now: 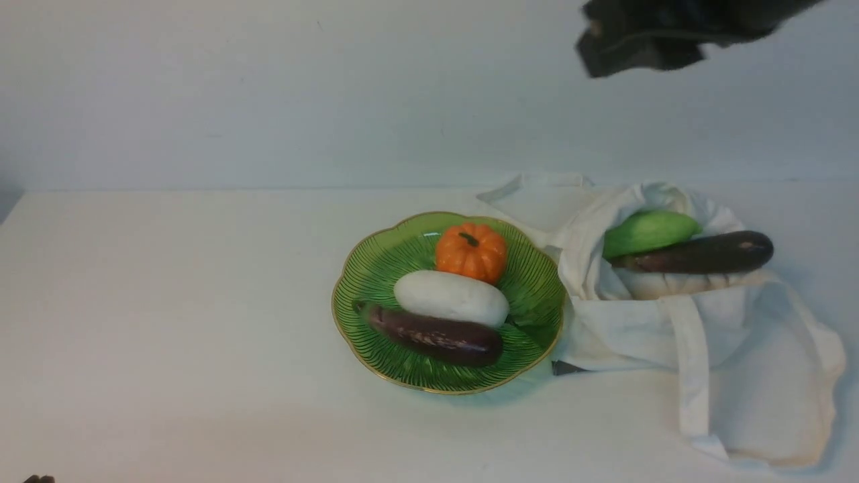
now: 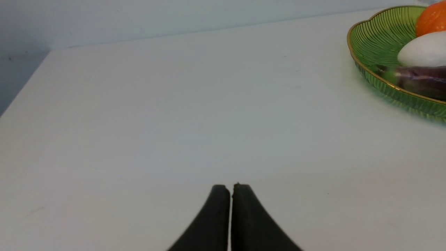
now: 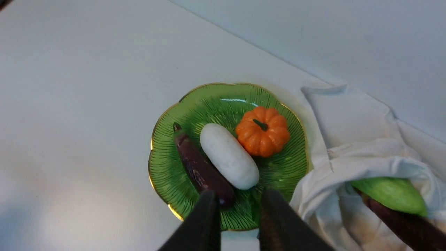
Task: Take vegetables from cloth bag on white table place on plate.
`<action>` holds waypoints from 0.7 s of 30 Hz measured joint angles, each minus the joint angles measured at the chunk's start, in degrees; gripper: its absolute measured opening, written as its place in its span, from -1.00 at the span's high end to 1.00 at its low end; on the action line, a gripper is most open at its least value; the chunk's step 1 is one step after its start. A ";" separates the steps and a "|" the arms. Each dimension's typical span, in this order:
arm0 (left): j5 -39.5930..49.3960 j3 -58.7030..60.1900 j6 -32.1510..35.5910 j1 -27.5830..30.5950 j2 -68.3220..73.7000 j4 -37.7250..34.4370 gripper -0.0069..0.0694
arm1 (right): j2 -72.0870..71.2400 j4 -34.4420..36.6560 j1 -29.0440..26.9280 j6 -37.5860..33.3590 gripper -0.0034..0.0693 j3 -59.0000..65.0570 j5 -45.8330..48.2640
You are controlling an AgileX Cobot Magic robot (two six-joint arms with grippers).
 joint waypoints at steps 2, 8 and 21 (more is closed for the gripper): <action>0.00 0.00 0.00 0.00 0.00 0.00 0.83 | -8.25 -0.39 0.00 -0.21 0.82 6.97 0.00; 0.00 0.00 0.00 0.00 0.00 0.00 0.83 | -26.77 -0.39 0.00 -0.36 0.94 32.56 -11.61; 0.00 0.00 0.00 0.00 0.00 0.00 0.83 | -43.41 -0.79 0.00 1.33 0.95 74.18 -54.49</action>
